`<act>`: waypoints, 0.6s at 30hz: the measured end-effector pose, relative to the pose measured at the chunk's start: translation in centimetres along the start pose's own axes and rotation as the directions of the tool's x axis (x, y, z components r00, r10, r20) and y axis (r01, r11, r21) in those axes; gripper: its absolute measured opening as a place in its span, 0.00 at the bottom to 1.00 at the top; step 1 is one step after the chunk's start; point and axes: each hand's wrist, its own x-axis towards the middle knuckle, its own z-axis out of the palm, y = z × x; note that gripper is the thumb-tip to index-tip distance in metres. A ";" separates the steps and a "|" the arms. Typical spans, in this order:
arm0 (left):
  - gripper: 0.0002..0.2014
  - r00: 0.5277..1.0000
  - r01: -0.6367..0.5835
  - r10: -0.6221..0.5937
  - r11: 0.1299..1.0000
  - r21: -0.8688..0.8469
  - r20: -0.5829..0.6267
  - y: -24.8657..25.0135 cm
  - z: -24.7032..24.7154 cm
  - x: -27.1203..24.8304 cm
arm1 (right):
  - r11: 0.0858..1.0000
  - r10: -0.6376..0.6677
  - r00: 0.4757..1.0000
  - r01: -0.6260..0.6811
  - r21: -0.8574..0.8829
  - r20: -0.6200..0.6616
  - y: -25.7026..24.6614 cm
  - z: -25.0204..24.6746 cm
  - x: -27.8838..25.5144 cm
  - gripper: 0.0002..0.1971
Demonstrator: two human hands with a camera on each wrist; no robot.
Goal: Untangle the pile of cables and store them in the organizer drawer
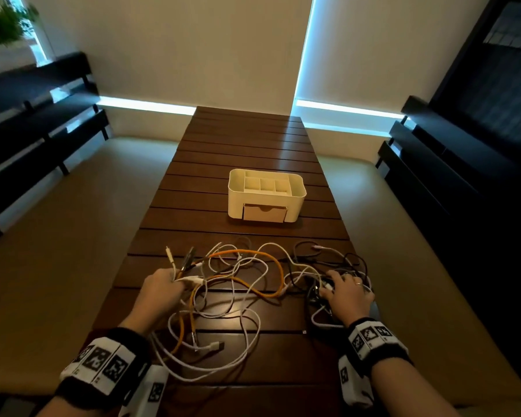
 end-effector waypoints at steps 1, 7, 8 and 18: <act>0.11 1.000 0.026 -0.025 0.999 0.047 -0.012 -0.3 -0.3 0.2 | 0.999 0.036 0.999 -0.036 0.014 -0.002 -0.1 0.1 0.1 0.23; 0.09 0.994 0.110 -0.110 0.919 0.379 -0.022 -2.2 -2.1 1.3 | 0.999 0.030 0.998 -0.032 0.039 0.057 -1.1 0.2 0.0 0.25; 0.09 0.993 0.114 -0.114 0.908 0.403 -0.026 -2.2 -2.3 1.3 | 1.000 0.021 0.996 -0.023 0.019 0.083 -1.3 0.0 -0.1 0.27; 0.13 0.934 -0.139 0.144 0.990 0.037 -0.327 3.5 -4.7 -1.6 | 0.883 -0.465 0.843 0.420 0.208 0.270 -13.4 -6.3 -0.3 0.54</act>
